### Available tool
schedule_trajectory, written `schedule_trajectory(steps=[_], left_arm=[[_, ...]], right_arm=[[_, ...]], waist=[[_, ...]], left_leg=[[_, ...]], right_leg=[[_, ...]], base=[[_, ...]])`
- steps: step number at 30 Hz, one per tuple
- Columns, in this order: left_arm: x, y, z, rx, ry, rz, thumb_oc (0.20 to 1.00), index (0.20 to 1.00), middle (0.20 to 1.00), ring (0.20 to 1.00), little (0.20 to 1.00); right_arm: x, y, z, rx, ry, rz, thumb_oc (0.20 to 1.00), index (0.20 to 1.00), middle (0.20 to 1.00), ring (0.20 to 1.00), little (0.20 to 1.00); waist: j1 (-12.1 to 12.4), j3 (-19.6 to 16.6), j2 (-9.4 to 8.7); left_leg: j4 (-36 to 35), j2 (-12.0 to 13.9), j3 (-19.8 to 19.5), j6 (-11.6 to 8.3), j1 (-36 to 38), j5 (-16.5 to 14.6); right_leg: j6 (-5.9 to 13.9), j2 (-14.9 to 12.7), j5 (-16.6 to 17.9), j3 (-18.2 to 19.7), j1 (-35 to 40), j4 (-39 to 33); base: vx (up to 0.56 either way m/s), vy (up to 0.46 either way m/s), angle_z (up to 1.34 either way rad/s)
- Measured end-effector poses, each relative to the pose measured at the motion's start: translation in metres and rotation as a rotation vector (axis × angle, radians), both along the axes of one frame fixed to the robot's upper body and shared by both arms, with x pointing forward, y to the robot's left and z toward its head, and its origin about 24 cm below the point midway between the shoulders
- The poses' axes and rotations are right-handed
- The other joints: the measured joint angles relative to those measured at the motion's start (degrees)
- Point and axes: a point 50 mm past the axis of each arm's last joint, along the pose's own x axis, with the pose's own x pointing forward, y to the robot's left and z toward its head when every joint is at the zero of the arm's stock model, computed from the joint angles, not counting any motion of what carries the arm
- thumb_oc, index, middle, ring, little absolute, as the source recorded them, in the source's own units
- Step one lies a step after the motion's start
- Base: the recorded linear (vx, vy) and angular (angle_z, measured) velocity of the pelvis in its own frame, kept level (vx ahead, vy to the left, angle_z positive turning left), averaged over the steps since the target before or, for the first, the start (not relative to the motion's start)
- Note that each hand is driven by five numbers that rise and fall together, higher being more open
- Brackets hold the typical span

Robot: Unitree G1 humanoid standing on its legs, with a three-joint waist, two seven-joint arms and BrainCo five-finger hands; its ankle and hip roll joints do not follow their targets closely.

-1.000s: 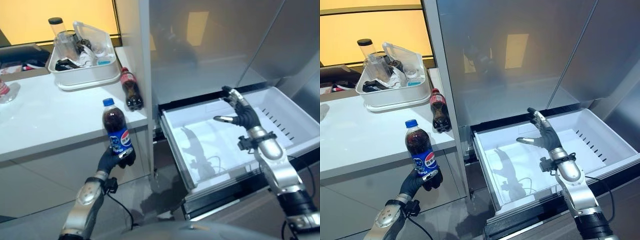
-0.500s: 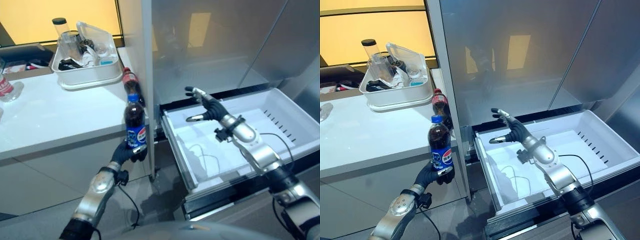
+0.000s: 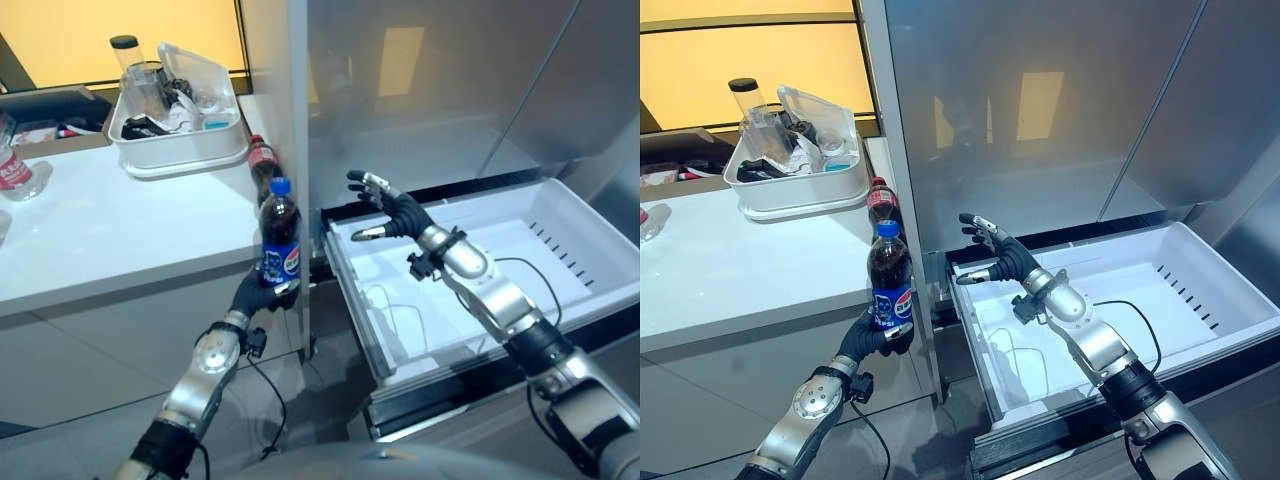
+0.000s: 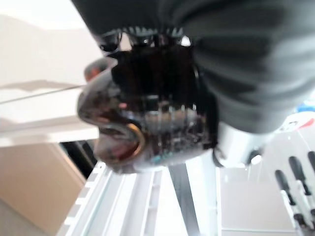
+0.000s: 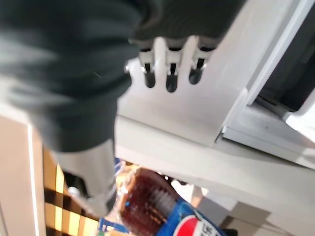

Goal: Take the drinks into the refrigerator

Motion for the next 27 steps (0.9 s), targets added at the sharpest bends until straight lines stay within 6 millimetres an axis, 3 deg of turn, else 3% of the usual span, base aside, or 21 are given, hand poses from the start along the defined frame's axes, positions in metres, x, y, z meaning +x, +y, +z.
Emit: schedule_trajectory(steps=[4, 13, 20, 27], left_arm=[[0.008, 0.000, 0.010, 0.022, -0.041, -0.019, 0.200, 0.200, 0.200, 0.200, 0.200], [0.011, -0.009, 0.042, 0.065, -0.189, -0.089, 0.200, 0.200, 0.200, 0.200, 0.200], [0.014, -0.014, 0.046, 0.086, -0.216, -0.100, 0.200, 0.200, 0.200, 0.200, 0.200], [0.017, -0.021, 0.049, 0.070, -0.245, -0.068, 0.200, 0.200, 0.200, 0.200, 0.200]], right_arm=[[0.001, 0.001, 0.002, 0.003, 0.000, -0.001, 1.000, 1.000, 1.000, 1.000, 1.000], [0.014, 0.021, 0.029, 0.039, -0.046, 0.068, 1.000, 1.000, 1.000, 1.000, 1.000], [0.011, 0.048, 0.031, 0.074, -0.016, 0.154, 1.000, 1.000, 1.000, 1.000, 1.000], [0.009, 0.056, 0.030, 0.117, -0.007, 0.144, 1.000, 1.000, 1.000, 1.000, 1.000]], waist=[[1.2, 0.0, 0.02], [1.3, -0.1, -0.02], [1.1, -0.1, -0.07], [1.0, -0.2, 0.04]], left_leg=[[0.0, 0.0, 0.0, -0.02, 0.0, 0.0], [0.0, 0.0, 0.0, -0.06, 0.0, 0.0], [0.0, 0.1, 0.0, -0.08, 0.0, 0.1], [0.0, 0.1, 0.0, -0.13, 0.0, 0.1]], right_leg=[[-0.01, 0.0, 0.0, 0.0, 0.0, 0.0], [-0.01, 0.0, 0.0, 0.0, 0.0, 0.0], [-0.02, 0.1, 0.0, 0.0, 0.0, 0.0], [-0.04, 0.1, 0.0, 0.1, -0.1, 0.0]], base=[[0.00, 0.000, 0.00], [0.00, 0.000, 0.00], [0.00, 0.000, 0.00], [0.00, 0.000, 0.00]])
